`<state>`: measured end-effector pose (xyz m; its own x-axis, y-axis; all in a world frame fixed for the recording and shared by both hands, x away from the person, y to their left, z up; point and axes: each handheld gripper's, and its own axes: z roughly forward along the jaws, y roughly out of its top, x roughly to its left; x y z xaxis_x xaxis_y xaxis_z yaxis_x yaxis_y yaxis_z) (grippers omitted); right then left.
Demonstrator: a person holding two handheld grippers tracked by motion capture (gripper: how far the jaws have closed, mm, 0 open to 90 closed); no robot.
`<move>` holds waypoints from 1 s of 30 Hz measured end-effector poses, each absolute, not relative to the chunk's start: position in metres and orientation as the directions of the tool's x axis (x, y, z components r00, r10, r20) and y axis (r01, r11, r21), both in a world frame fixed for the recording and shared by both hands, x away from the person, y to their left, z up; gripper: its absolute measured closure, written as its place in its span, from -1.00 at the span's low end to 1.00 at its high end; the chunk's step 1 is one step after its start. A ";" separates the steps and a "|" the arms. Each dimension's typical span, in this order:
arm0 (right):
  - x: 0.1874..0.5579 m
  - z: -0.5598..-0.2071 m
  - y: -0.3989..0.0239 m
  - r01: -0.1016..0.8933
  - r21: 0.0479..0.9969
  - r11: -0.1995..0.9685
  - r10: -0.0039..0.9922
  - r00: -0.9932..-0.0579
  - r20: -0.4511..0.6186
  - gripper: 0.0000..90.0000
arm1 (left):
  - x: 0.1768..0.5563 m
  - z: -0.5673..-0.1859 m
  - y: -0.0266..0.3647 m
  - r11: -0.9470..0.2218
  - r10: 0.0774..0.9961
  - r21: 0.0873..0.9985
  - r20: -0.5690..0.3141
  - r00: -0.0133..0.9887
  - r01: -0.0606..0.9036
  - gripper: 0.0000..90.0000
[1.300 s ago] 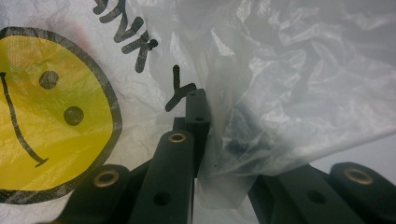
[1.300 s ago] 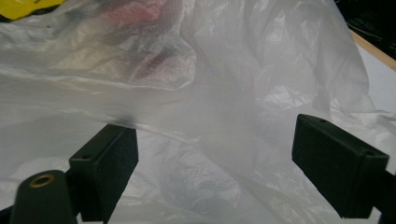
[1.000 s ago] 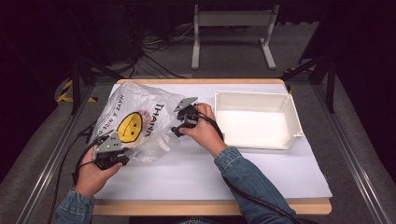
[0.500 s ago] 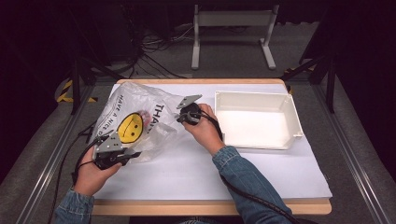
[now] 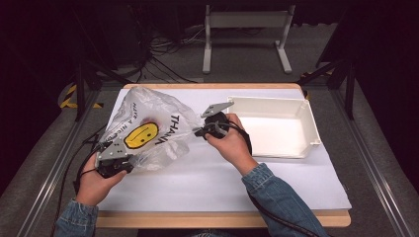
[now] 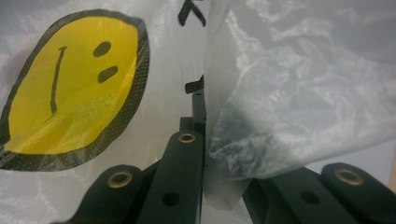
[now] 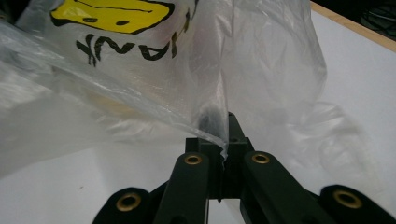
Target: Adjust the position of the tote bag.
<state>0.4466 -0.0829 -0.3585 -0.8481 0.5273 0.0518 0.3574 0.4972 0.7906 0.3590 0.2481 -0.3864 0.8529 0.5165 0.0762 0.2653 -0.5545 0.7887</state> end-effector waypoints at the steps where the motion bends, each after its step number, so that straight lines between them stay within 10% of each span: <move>1: 0.440 -0.352 -0.086 0.363 0.795 0.487 0.521 -0.851 0.069 1.00 | 0.358 -0.384 0.248 -0.553 0.513 0.793 0.083 0.854 0.254 0.97; 18: 0.440 -0.323 -0.082 0.373 0.814 0.446 0.538 -0.838 0.089 0.95 | 0.361 -0.372 0.256 -0.523 0.538 0.817 0.095 0.838 0.243 0.93; 22: 0.454 -0.331 -0.078 0.362 0.828 0.428 0.584 -0.810 0.052 0.64 | 0.368 -0.376 0.259 -0.512 0.563 0.814 0.078 0.822 0.274 0.91; 24: 0.463 -0.337 -0.075 0.297 0.866 0.402 0.609 -0.793 -0.010 -0.11 | 0.372 -0.379 0.261 -0.502 0.573 0.817 0.066 0.817 0.286 0.90; 30: 0.457 -0.335 -0.083 0.248 0.883 0.397 0.608 -0.792 -0.051 -0.38 | 0.380 -0.384 0.263 -0.484 0.596 0.818 0.048 0.802 0.311 0.88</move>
